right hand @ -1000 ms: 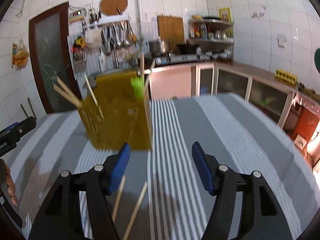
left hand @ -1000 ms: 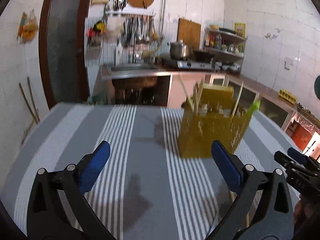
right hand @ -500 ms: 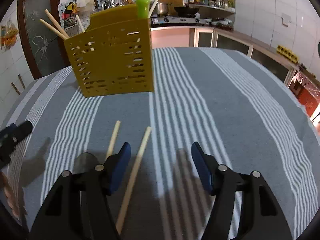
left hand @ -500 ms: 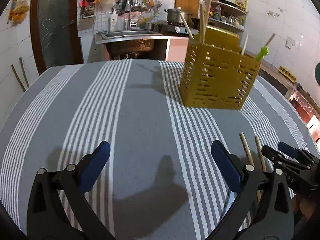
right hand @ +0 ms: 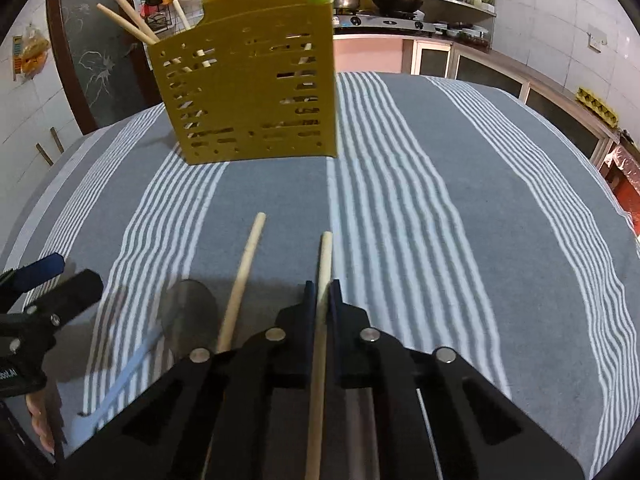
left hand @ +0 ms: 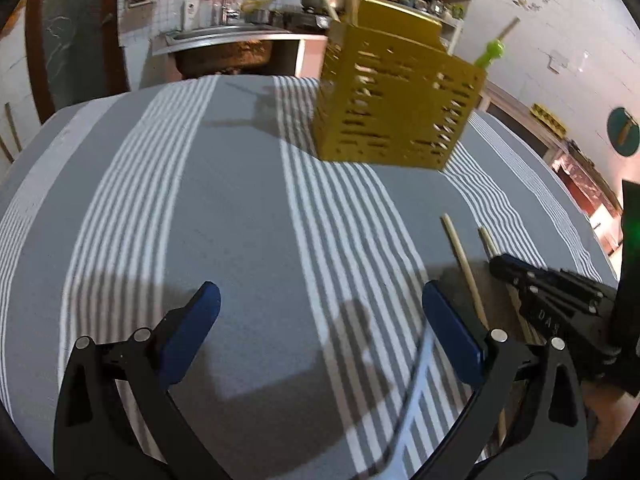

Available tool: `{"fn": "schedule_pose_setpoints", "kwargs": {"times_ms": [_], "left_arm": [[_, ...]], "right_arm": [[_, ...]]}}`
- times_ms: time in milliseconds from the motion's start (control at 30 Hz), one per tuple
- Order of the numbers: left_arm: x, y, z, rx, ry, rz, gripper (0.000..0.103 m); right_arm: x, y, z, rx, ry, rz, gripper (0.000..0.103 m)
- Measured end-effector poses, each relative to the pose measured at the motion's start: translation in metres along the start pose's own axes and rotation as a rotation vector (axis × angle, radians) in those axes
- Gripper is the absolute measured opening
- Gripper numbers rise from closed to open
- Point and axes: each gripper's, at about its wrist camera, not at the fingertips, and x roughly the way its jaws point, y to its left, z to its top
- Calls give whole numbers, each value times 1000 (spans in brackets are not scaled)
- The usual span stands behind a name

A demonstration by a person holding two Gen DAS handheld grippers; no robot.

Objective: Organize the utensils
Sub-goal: 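Grasp a chopstick with the right gripper while the left gripper approaches the light-blue spatula, then close the left gripper on the handle of the light-blue spatula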

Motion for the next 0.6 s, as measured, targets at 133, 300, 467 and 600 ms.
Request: {"fn": "schedule_pose_setpoints", "kwargs": {"times_ms": [133, 300, 467, 600], "left_arm": [[6, -12, -6, 40, 43, -32, 90], [13, -34, -17, 131, 88, -38, 83], [16, -49, -22, 197, 97, -22, 73], [19, -59, -22, 226, 87, 3, 52]], "right_arm": [[-4, -19, -1, 30, -2, -15, 7], [-4, -39, -2, 78, -7, -16, 7], [-3, -38, -1, 76, -14, -21, 7], [-3, -39, -2, 76, -19, -22, 7]]}}
